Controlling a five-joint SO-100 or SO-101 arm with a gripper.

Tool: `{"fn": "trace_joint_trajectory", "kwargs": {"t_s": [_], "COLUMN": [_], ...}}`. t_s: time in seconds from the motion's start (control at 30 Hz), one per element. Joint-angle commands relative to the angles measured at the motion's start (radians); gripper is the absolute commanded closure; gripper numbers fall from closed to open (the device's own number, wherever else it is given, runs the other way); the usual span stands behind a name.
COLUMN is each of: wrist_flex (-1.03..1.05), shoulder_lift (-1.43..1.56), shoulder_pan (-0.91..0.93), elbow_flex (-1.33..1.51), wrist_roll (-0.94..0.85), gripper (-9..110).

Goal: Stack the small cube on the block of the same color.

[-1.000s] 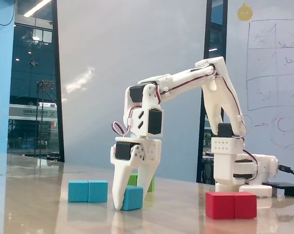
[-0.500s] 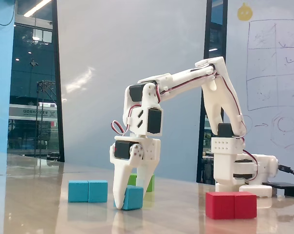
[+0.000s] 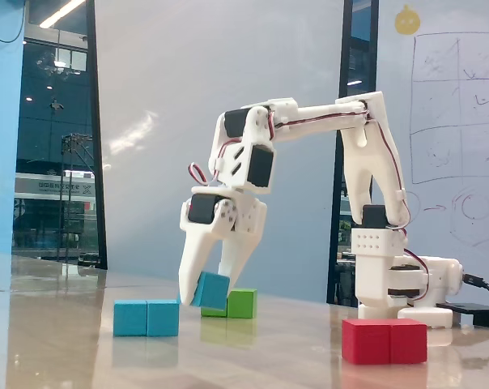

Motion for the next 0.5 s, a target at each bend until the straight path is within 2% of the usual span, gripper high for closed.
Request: {"fn": "trace_joint_trajectory", "kwargs": {"t_s": [0.0,0.47], "wrist_flex": [0.041,0.057], "shoulder_lift": [0.140,0.107], "shoulder_pan": [0.028,0.255], "elbow_flex": [-0.080,-0.250], "wrist_roll": [-0.006,-0.009], "gripper": [97,91]}}
